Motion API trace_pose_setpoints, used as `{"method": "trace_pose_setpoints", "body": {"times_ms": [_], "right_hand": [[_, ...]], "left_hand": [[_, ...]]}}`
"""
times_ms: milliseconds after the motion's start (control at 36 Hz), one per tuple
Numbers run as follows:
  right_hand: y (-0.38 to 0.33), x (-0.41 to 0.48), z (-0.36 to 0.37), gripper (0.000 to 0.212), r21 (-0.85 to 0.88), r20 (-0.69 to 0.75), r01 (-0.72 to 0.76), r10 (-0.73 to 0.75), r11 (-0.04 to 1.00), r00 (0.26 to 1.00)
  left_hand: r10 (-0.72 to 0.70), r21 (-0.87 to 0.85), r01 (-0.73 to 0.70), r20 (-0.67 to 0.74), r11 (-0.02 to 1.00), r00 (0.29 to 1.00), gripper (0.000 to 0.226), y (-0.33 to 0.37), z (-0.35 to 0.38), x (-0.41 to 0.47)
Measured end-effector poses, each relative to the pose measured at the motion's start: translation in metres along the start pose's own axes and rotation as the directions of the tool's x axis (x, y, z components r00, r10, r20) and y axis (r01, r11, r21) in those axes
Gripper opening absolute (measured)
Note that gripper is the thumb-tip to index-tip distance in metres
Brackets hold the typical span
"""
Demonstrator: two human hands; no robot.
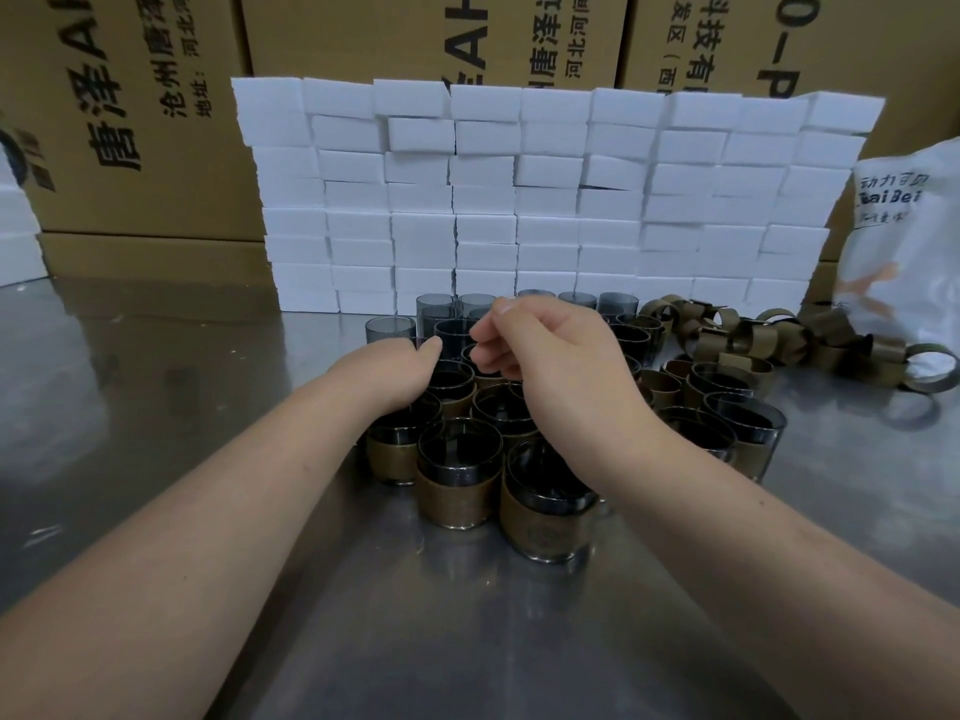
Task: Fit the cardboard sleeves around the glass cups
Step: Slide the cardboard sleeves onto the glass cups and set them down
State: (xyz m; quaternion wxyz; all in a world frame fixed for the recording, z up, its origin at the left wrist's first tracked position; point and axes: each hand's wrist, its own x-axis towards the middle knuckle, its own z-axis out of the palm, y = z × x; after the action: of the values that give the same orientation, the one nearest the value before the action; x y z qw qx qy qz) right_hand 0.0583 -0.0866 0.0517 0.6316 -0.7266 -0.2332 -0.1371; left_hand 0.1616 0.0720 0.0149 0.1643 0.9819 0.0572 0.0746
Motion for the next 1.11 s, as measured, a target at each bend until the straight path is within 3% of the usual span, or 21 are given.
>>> {"method": "trace_pose_setpoints", "body": {"times_ms": [222, 306, 417, 611, 722, 806, 945, 1028, 1111], "right_hand": [[0.002, 0.001, 0.0, 0.037, 0.0, 0.003, -0.005, 0.005, 1.0, 1.0], [0.002, 0.0, 0.0, 0.036, -0.002, 0.006, -0.009, 0.009, 1.0, 1.0], [0.002, 0.0, 0.001, 0.035, 0.008, 0.011, -0.013, 0.013, 1.0, 1.0], [0.005, 0.001, 0.0, 0.036, -0.02, -0.011, -0.01, 0.01, 1.0, 1.0], [0.009, 0.003, -0.002, 0.031, -0.026, -0.036, 0.011, -0.012, 1.0, 0.999], [0.011, 0.005, -0.004, 0.027, -0.042, -0.087, 0.015, -0.019, 0.999, 0.996], [0.012, 0.011, -0.011, 0.008, -0.07, -0.181, 0.017, -0.029, 0.997, 0.983], [0.013, 0.013, -0.015, 0.02, -0.068, -0.196, -0.018, 0.004, 0.997, 0.981], [0.01, 0.013, -0.014, 0.035, -0.059, -0.166, -0.047, 0.036, 0.997, 0.985]], "left_hand": [[-0.084, 0.076, 0.092, -0.106, 0.993, 0.991, 0.044, 0.0, -0.005, -0.003], [-0.062, 0.062, 0.071, -0.135, 0.996, 0.989, 0.028, 0.003, -0.007, -0.006], [-0.013, 0.032, 0.018, -0.167, 0.999, 0.986, 0.025, 0.005, -0.008, -0.007], [-0.078, -0.274, -0.002, -0.28, 0.962, 0.957, 0.009, 0.007, -0.011, -0.008], [-0.081, -0.402, -0.099, -0.408, 0.91, 0.909, 0.027, 0.015, -0.022, -0.014], [-0.073, -0.493, -0.203, -0.484, 0.846, 0.872, 0.027, 0.023, -0.03, -0.023], [-0.056, -0.61, -0.36, -0.554, 0.706, 0.83, 0.049, 0.033, -0.039, -0.036], [-0.116, -0.776, -0.321, -0.448, 0.542, 0.887, 0.048, 0.041, -0.042, -0.038], [-0.154, -0.939, -0.191, -0.242, 0.286, 0.958, 0.056, 0.049, -0.043, -0.039]]}}
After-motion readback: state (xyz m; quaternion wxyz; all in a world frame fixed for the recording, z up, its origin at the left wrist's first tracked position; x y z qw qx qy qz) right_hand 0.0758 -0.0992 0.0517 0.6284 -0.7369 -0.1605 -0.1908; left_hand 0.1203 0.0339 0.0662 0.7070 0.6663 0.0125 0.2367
